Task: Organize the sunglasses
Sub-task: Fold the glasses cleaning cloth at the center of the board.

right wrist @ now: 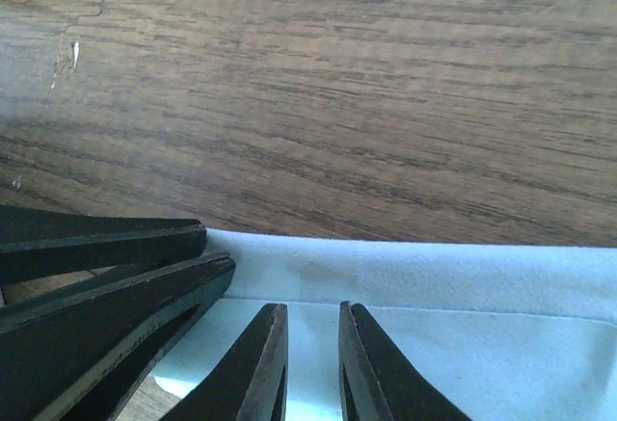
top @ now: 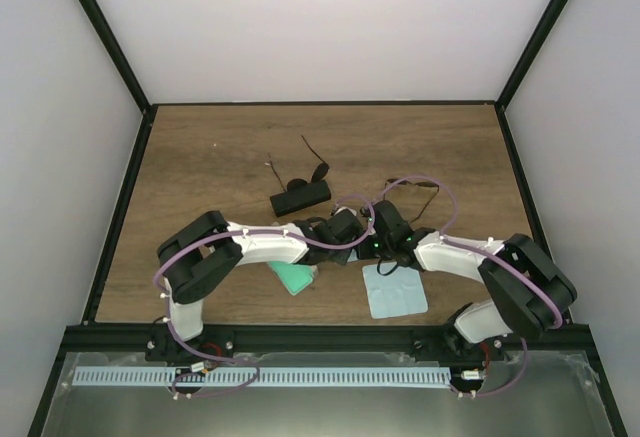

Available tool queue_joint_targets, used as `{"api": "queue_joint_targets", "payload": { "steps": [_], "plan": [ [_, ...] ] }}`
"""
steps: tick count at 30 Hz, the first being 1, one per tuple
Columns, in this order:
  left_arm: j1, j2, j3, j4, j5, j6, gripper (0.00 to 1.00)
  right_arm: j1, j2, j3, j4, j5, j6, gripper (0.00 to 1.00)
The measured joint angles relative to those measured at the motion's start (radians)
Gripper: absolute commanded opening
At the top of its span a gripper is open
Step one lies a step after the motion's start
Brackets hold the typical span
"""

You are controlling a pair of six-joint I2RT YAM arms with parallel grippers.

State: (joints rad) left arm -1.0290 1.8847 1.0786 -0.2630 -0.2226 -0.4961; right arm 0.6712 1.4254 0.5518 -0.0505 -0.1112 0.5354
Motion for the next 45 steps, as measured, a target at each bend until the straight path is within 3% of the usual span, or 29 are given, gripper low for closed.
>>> {"api": "queue_joint_targets", "payload": {
  "steps": [22, 45],
  "plan": [
    [0.003, 0.000, 0.000, 0.000, 0.003, -0.002, 0.13, 0.006, -0.109, -0.045, -0.049, -0.060, -0.027, 0.20],
    [0.007, 0.000, 0.000, 0.001, 0.012, -0.002, 0.13, 0.013, -0.019, -0.012, -0.045, -0.054, -0.026, 0.20]
  ]
}}
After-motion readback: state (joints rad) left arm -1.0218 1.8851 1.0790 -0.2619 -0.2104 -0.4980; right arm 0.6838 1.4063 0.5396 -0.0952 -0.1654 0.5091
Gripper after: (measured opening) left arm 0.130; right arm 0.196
